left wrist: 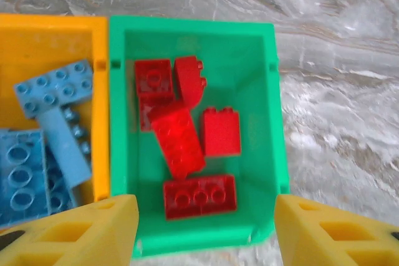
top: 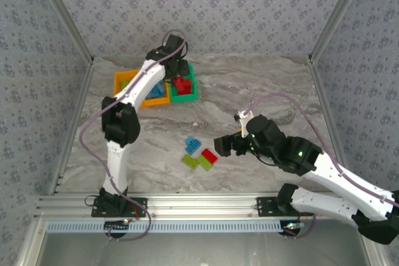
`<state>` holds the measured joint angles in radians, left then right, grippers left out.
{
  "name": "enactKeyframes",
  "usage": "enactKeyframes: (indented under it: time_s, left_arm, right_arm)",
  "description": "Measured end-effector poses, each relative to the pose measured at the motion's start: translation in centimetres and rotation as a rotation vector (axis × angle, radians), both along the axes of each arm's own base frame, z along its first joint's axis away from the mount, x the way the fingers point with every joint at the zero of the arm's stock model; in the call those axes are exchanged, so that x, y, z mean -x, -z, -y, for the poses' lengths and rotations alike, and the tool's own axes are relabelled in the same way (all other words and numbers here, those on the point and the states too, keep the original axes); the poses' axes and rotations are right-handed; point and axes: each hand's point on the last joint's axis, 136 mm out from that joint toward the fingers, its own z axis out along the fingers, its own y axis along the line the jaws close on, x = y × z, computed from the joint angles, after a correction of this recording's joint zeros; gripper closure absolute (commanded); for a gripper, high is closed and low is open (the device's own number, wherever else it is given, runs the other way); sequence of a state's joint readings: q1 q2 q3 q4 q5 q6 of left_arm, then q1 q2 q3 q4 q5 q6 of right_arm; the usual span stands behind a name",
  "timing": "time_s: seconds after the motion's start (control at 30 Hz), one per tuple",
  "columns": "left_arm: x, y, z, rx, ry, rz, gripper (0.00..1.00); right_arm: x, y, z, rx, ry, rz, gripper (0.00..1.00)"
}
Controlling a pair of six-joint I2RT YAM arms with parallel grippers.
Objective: Sort the legos into containers by color
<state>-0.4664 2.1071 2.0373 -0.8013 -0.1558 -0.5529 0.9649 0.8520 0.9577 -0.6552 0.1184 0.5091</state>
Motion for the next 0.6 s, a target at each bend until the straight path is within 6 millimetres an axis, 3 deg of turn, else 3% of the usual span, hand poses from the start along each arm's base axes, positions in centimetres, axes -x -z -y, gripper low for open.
enactKeyframes:
  time_s: [0.1, 0.23, 0.3, 0.4, 0.6]
  left_arm:
    - [6.1, -2.0, 0.3, -0.001, 0.096, 0.023, 0.4]
    - [15.4, -5.1, 2.1, 0.057, 0.31, 0.118, 0.38]
    - [18.6, -5.4, 2.2, 0.079, 0.398, 0.142, 0.37]
    - [20.9, -3.3, 1.8, 0.064, 0.472, 0.107, 0.32]
    - [23.3, 5.7, 2.8, -0.026, 0.587, -0.108, 0.31]
  right_arm:
    - [-0.1, 0.8, 0.2, 0.022, 0.011, -0.005, 0.0]
    - [-0.3, 2.0, 0.0, 0.052, 0.01, -0.018, 0.0]
    - [-0.5, 2.5, -0.2, 0.068, 0.006, -0.023, 0.0]
    - [-0.8, 3.2, -0.7, 0.089, 0.001, -0.03, 0.0]
    - [-1.2, 4.3, -1.2, 0.125, -0.003, -0.052, 0.0]
